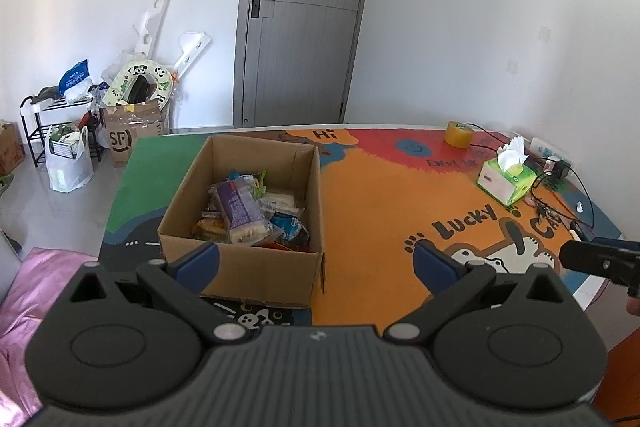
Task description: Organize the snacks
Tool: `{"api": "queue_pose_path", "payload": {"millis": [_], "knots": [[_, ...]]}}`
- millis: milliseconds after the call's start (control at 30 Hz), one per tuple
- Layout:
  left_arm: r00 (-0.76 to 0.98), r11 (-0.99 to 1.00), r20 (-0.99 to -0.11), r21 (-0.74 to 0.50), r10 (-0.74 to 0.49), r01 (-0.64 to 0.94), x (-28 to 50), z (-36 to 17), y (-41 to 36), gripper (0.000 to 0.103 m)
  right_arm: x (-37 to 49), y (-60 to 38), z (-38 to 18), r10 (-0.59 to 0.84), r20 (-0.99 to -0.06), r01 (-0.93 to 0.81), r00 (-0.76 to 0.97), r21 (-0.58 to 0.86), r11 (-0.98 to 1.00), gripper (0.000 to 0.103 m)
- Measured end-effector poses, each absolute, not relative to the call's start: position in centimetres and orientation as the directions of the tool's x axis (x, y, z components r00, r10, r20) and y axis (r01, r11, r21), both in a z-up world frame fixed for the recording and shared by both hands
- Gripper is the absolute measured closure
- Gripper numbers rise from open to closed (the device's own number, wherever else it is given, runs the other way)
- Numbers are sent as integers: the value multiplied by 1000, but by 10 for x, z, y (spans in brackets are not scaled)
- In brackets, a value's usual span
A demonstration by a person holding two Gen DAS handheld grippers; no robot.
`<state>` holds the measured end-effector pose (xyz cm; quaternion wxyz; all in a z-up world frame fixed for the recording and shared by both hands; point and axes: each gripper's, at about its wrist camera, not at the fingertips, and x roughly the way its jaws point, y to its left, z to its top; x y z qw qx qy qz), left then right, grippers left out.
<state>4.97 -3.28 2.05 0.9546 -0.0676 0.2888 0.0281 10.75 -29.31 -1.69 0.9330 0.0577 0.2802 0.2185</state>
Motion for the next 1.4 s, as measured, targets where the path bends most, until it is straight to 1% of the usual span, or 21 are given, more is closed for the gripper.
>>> {"api": "queue_pose_path", "payload": {"millis": [367, 567, 1400], "knots": [[827, 990, -562, -113, 7, -85, 49, 16, -33, 1, 106, -289, -21, 447, -510, -391, 735, 220, 894, 0], [826, 990, -564, -114, 6, -85, 49, 16, -33, 1, 104, -288, -20, 450, -498, -394, 741, 220, 892, 0], [826, 990, -563, -116, 0, -80, 47, 15, -30, 1, 109, -289, -23, 448, -509, -388, 735, 226, 893, 0]]}}
